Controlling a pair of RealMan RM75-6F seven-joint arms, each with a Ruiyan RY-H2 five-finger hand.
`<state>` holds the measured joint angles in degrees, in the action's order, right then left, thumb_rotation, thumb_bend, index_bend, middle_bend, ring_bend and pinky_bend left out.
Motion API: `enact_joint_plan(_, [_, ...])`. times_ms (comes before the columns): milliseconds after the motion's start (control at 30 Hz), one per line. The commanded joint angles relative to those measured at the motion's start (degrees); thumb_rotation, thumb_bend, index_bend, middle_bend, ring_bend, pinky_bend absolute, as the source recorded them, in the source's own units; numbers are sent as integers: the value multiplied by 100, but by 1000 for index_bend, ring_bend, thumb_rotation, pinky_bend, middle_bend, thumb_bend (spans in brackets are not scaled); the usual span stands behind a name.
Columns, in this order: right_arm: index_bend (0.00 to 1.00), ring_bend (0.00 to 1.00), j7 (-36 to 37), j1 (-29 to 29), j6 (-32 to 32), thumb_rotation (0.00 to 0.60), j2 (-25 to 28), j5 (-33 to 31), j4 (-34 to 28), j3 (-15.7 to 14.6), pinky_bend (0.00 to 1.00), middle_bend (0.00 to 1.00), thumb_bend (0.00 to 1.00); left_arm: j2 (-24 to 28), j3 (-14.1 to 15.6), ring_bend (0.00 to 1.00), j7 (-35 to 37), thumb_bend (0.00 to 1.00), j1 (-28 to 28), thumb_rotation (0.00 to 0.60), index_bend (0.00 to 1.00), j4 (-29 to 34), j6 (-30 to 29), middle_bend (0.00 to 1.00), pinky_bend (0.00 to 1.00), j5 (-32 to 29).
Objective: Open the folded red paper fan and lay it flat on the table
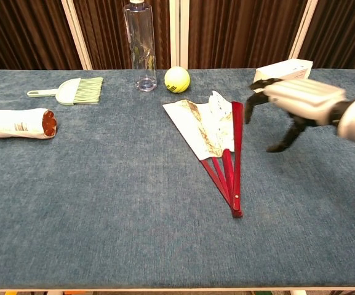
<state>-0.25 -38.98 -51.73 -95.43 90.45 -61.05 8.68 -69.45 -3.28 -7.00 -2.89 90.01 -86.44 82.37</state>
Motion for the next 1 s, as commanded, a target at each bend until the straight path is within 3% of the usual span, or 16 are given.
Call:
enact_joint_plan(33, [398,3,230,-369,-131,600,-720,120,894,-38,0,311,24,-14,-2,52,18,0,2,600,171,-23,11,136,116,-18])
enact_joint_plan(667, [446,44,1213,-533,-1165,600,-2097,647,3392,-729,0,348,135,-57,-33,52,103,0,-33,600,171,-112,34,136,116,-17])
enact_joint_plan(800, [452,51,1311,-565,-1369,600,-2368,772,3910,-886,0,352,188,-50,-51,52,85,0,-62,600,171,-108,31,136,116,10])
enact_joint_plan(1000, [483,88,1478,-661,-1420,600,-2615,853,4403,-1043,0,361,354,-25,-76,52,61,0,-93,600,171,-107,23,137,116,31])
